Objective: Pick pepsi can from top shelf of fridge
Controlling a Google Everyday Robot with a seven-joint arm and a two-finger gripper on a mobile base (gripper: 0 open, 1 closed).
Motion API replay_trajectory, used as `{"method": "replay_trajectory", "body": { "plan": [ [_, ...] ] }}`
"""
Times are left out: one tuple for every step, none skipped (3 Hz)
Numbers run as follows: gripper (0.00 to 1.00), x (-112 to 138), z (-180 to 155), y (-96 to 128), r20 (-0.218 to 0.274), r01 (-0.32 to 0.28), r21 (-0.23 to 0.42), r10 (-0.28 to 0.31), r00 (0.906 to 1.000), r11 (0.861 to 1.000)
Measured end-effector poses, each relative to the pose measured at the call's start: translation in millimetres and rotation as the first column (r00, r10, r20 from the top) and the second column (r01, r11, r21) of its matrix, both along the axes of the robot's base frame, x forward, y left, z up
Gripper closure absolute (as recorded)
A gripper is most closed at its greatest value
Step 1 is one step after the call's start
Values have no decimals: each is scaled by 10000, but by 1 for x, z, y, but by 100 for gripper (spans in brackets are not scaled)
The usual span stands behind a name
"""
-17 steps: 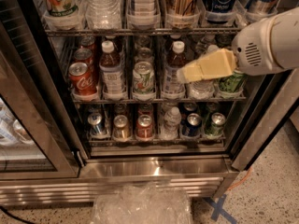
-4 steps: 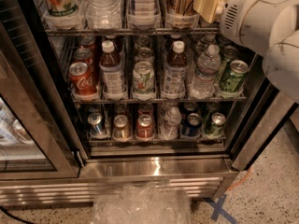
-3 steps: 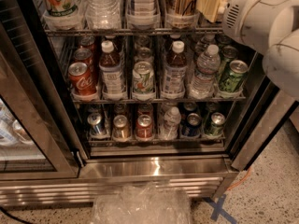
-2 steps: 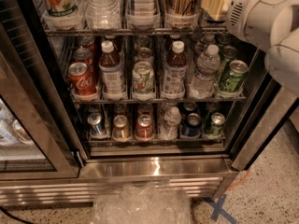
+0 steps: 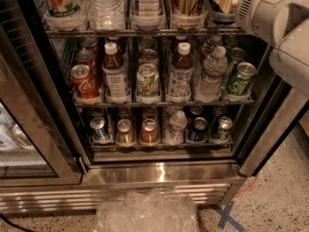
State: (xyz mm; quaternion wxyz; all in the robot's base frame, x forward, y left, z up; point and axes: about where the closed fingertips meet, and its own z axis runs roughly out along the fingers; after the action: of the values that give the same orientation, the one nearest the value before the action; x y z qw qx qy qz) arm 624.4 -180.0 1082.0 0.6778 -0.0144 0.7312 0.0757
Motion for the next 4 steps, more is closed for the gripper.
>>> {"method": "replay_trajectory", "body": {
  "plan": [
    [39,10,-6,5,97,180,-25,-180,9998,9998],
    [38,20,-17,12,169,265,-93,-264,9995,9996],
    [38,24,-21,13,214,360,-199,-356,9991,9992],
    [40,26,-22,13,149,411,-197,-408,9991,9990]
  ]
}}
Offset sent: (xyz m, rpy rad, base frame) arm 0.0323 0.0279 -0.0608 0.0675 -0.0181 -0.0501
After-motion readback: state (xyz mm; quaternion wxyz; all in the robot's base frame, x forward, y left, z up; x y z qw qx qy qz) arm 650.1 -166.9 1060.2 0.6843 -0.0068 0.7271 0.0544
